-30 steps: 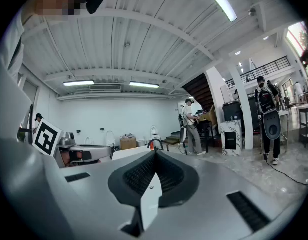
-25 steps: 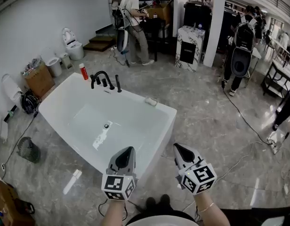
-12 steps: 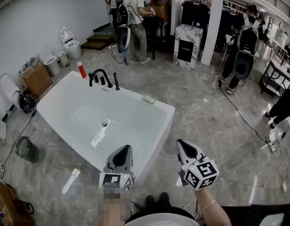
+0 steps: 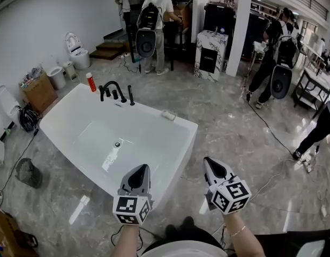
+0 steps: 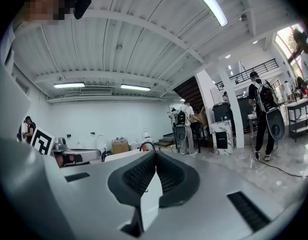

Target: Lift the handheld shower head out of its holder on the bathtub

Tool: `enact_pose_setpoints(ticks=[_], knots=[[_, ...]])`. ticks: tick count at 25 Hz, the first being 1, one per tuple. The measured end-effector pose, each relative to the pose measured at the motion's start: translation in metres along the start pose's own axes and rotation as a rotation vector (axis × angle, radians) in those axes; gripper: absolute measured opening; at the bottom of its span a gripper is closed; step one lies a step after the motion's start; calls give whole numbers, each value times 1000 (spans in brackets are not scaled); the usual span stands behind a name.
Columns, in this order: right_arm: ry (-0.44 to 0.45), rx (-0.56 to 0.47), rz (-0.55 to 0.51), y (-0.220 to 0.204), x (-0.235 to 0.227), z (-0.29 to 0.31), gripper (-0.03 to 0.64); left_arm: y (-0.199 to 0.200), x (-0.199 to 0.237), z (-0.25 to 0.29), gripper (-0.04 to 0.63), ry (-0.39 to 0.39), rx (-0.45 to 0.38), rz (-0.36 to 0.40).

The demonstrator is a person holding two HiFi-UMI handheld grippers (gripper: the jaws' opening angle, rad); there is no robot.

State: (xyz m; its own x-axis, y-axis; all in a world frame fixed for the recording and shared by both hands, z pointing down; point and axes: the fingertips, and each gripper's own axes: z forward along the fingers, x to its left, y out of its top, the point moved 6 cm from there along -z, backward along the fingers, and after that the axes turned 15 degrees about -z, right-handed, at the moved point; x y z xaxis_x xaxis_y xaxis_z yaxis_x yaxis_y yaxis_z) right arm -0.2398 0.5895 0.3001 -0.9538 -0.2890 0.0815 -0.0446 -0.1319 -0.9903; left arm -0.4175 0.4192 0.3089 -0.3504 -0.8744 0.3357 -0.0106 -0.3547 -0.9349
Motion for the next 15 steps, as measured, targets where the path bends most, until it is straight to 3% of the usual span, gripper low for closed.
enact_pose_setpoints(ticks=[9, 15], knots=[[34, 8, 10, -10, -27, 58, 54, -2, 22, 51, 20, 18, 8, -7], [81, -15, 23, -18, -85, 147, 61, 2, 54, 140, 20, 74, 1, -13]])
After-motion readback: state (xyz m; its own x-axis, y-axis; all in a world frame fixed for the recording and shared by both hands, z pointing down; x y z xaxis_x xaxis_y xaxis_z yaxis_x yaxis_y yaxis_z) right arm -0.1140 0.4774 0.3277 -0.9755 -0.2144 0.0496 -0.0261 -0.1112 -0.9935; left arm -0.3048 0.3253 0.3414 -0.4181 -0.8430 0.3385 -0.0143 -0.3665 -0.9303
